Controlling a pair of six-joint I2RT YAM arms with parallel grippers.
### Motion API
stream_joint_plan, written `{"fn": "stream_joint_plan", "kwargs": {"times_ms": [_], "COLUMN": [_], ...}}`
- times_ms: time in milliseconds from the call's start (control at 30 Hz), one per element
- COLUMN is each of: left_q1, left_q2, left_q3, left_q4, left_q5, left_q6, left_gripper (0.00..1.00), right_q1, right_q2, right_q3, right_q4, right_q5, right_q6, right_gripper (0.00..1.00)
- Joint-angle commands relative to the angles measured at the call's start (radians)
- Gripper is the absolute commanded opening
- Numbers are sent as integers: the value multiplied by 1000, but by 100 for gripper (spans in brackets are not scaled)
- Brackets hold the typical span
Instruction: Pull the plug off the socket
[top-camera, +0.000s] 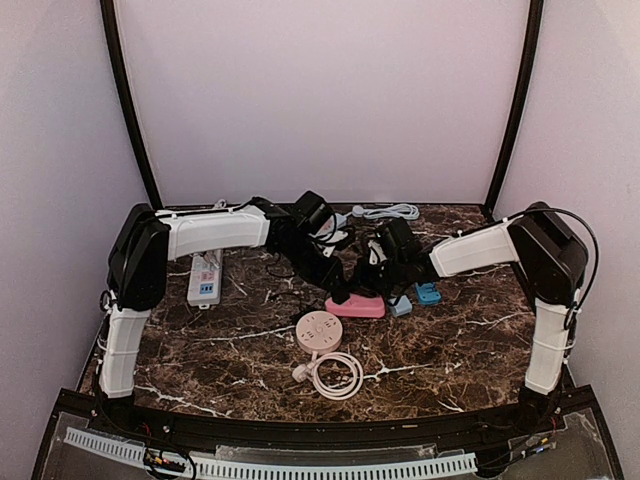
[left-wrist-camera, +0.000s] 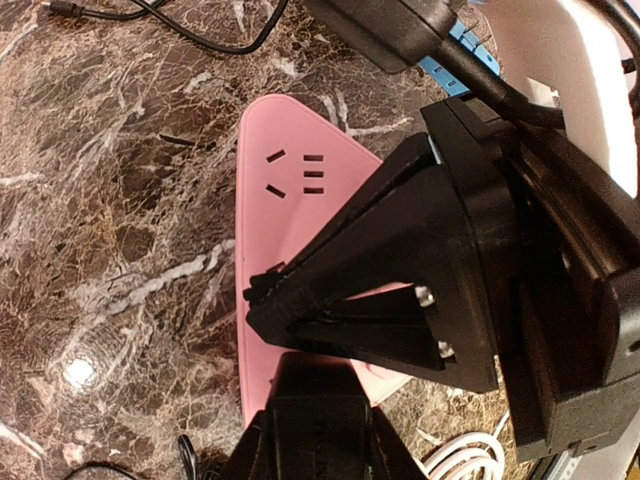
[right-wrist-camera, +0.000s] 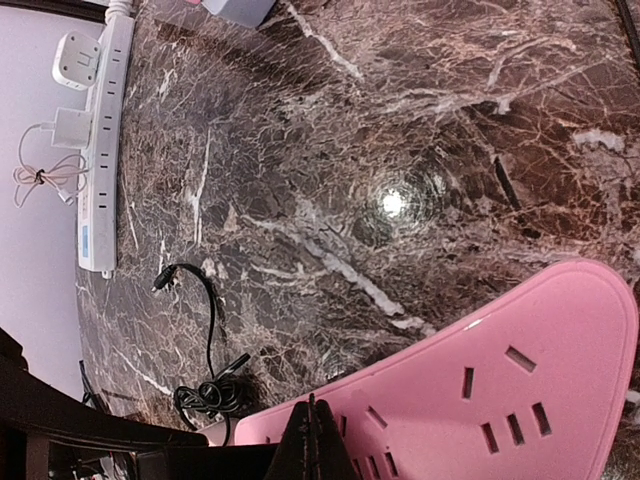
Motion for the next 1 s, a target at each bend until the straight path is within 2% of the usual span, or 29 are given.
{"fn": "stream_joint_plan", "kwargs": {"times_ms": [0, 233, 367, 433, 500, 700, 967], "left_q1": [23, 42, 38, 38, 39, 40, 49], "left_q2": [11, 10, -47, -82, -97, -59, 36], "left_q3": [84, 126, 56, -11, -16, 68, 188], "left_q4": [-68, -112, -30, 57, 62, -61, -198], "left_q5": [4, -26, -64, -50, -24, 62, 68], "left_q6": [35, 58, 26, 2, -11, 11, 30], "left_gripper": [8, 4, 2, 2, 3, 5, 6], "right_q1": [8, 8, 4, 4, 4, 4, 9], "right_q2": [68, 68, 69, 70, 71, 65, 62], "right_q3": [-79, -114, -123, -128, -129, -137, -147], "right_q4": [-170, -153, -144, -141, -140, -137, -128], "right_q5": [74, 77, 75, 74, 75, 89, 103], "right_q6": [6, 10, 14, 16, 14, 5, -5], "right_gripper": [0, 0, 0, 0, 0, 0, 0]}}
